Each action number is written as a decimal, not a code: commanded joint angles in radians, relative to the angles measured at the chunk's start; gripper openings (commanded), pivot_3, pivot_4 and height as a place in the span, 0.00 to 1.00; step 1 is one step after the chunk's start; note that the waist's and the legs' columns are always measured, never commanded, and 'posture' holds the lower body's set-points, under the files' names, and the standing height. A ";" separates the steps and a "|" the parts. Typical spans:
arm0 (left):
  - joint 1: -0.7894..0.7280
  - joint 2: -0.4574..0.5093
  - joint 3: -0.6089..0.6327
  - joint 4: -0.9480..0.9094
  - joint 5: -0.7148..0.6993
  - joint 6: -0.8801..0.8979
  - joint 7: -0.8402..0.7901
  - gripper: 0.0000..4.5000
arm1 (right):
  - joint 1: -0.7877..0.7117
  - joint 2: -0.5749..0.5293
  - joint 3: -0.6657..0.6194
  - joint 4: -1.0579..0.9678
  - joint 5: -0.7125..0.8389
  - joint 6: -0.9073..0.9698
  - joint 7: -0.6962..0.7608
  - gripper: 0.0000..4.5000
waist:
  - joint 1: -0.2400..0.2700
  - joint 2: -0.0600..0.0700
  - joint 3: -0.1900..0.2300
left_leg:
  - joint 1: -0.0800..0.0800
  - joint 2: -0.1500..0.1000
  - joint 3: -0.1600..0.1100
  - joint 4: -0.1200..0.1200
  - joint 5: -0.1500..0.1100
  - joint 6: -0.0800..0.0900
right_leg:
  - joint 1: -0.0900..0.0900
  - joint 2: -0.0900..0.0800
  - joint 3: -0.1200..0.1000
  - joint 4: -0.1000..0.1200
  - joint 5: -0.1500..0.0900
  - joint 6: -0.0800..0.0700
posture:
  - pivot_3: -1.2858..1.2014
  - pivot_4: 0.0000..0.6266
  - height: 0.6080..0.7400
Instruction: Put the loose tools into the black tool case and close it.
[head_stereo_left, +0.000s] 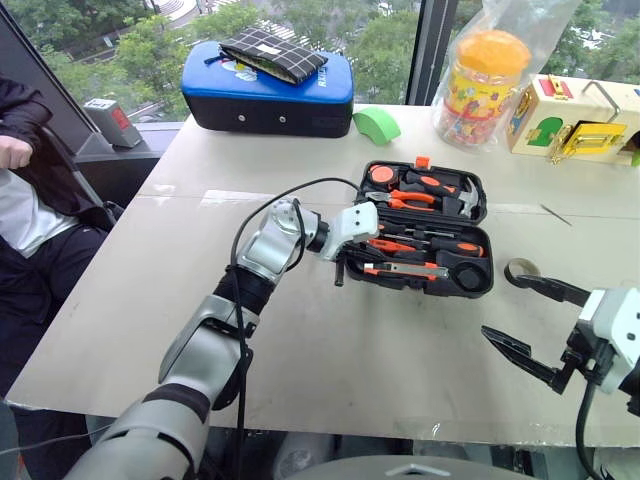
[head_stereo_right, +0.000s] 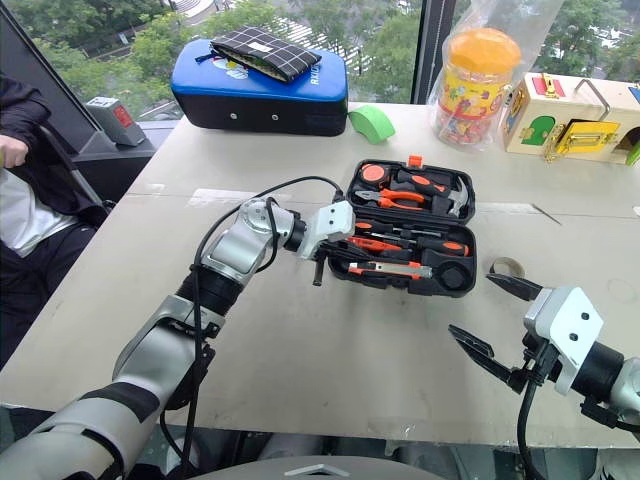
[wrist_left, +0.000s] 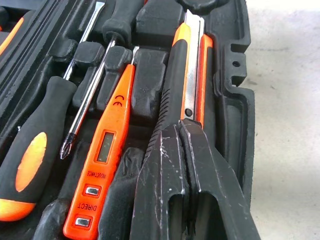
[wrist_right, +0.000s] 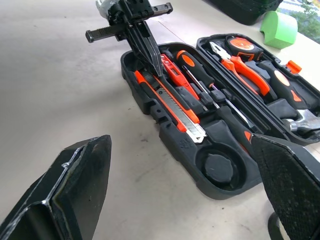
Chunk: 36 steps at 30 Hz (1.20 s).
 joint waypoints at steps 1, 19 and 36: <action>-0.013 -0.044 -0.030 0.083 0.037 0.091 0.061 0.00 | 0.006 -0.003 -0.018 -0.030 0.024 0.005 -0.003 1.00 | 0.003 0.000 0.000 | 0.000 0.000 0.000 0.000 0.000 0.000 | 0.001 0.000 0.000 0.000 0.000 0.000 | 0.52 0.24 1.00; 0.140 -0.066 0.177 -0.536 -0.401 0.401 0.001 0.18 | -0.316 -0.189 0.072 0.154 -0.014 0.398 -0.226 1.00 | -0.022 0.002 0.000 | -0.015 -0.001 0.000 0.001 0.003 -0.005 | -0.015 -0.003 0.001 0.000 -0.001 0.001 | 0.52 0.24 1.00; 0.340 0.153 0.263 -0.966 -0.598 0.575 0.220 0.65 | -0.854 -0.304 0.625 0.723 -0.185 0.529 -0.029 0.56 | -0.017 0.004 0.002 | -0.016 0.001 0.000 -0.001 0.003 -0.004 | -0.015 -0.002 0.000 -0.002 -0.001 0.001 | 0.52 0.24 1.00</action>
